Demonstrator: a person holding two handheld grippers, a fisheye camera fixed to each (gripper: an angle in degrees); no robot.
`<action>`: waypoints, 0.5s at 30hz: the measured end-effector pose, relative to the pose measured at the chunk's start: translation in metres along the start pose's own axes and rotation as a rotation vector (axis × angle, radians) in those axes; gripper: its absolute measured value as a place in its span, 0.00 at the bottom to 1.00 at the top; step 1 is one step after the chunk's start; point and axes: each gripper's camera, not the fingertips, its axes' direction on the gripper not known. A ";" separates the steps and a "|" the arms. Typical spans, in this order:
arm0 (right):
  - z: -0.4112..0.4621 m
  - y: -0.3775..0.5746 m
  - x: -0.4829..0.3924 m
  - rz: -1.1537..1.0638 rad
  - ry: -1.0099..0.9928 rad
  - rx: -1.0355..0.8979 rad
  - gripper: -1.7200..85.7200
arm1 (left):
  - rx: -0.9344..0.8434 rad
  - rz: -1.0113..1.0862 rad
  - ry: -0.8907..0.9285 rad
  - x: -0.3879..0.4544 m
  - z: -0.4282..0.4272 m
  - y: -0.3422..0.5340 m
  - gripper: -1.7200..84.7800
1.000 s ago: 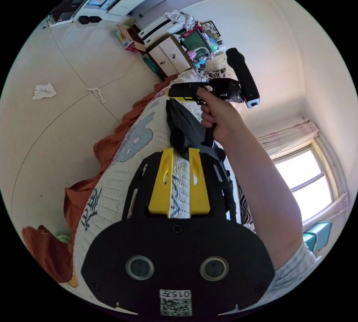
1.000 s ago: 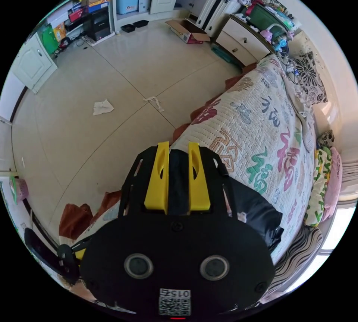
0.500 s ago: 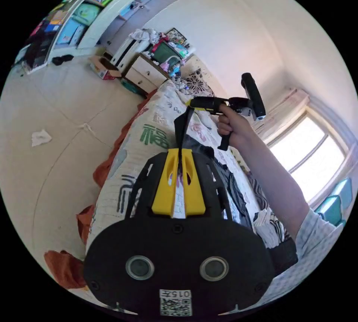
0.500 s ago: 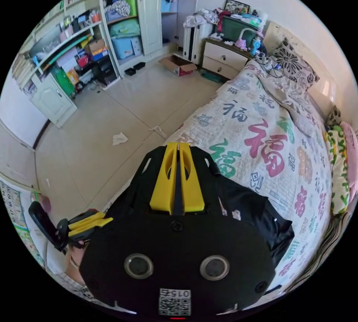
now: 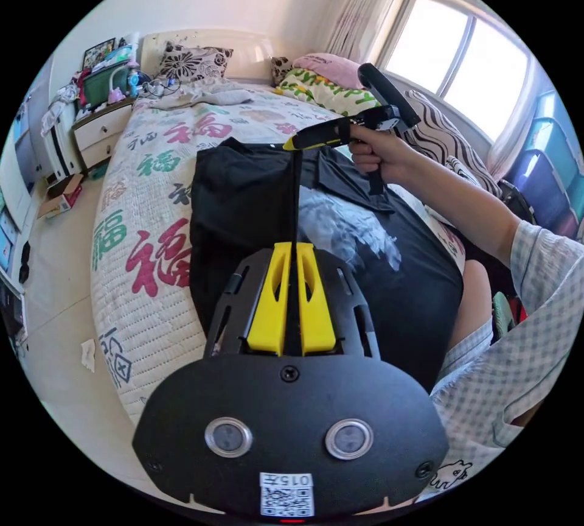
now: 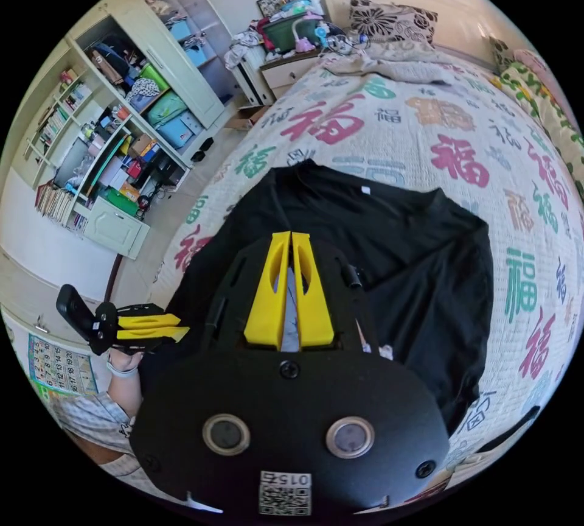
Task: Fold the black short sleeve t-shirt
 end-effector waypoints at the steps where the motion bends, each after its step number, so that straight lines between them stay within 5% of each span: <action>1: -0.001 0.003 0.005 0.006 -0.004 -0.001 0.01 | -0.009 0.007 -0.006 0.004 0.005 -0.001 0.02; 7: -0.023 0.037 0.040 0.038 -0.051 -0.017 0.01 | -0.083 0.061 -0.022 0.034 0.039 -0.004 0.03; 10: -0.033 0.055 0.051 0.027 0.091 -0.023 0.02 | -0.175 0.083 0.012 0.039 0.062 -0.008 0.05; 15: -0.075 0.074 0.056 -0.068 0.135 0.027 0.05 | -0.131 0.075 0.213 0.034 0.048 -0.015 0.09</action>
